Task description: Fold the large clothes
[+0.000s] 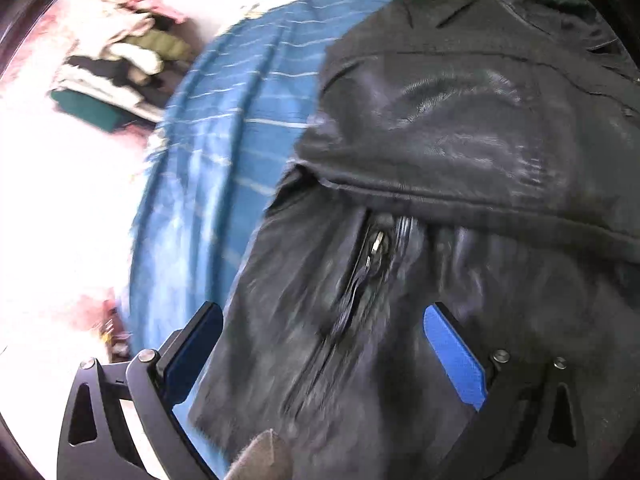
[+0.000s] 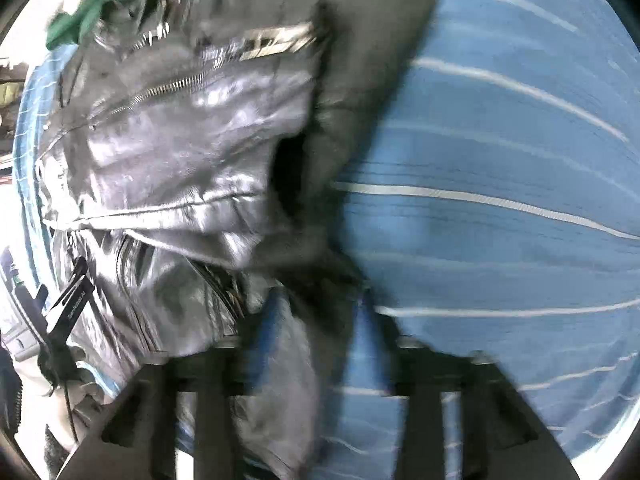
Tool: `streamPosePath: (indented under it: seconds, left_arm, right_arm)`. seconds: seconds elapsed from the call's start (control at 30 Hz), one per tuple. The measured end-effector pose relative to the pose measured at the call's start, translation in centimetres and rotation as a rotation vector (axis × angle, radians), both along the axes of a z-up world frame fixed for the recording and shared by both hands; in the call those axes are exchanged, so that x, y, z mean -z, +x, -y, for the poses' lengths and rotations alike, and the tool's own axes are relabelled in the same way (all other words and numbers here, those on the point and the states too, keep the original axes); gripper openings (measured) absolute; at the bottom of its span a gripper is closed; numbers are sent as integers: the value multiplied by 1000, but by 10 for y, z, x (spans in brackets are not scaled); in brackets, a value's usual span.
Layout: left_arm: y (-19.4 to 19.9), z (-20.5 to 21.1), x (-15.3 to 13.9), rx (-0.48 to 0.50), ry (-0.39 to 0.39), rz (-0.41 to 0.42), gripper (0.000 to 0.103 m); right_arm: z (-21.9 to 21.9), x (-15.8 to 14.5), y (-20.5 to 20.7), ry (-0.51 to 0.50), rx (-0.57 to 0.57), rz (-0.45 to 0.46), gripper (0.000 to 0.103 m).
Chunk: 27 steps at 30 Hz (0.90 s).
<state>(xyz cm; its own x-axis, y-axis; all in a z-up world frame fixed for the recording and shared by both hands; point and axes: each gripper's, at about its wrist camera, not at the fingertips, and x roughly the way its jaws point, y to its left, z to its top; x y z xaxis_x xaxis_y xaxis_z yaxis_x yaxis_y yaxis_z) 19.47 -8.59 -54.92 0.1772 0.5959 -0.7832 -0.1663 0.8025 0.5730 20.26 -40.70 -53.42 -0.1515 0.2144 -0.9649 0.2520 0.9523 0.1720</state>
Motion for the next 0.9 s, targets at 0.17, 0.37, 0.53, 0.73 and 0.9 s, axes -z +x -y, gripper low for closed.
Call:
streamPosePath:
  seconds: [0.17,0.37,0.53,0.73,0.9]
  left_arm:
    - [-55,67,-29,-3,147,-30,103]
    - [-134,160,-28,85,33,-163,103]
    - [-173,222,-21,150,-46,-223,103]
    - [-170,261,18,252,166,-192,103]
    - [-142,242,51,194,201,-180,103]
  right_arm:
    - [37,-19,-33,-32,-63,35,73]
    - [92,-10,-65,-110,-88,-12,73]
    - [130,-10,-82,-136,-60,-50,73]
    - [194,-12,-84,-160,-38,-54,73]
    - [220,-14,-51,-156,-41,-28,73]
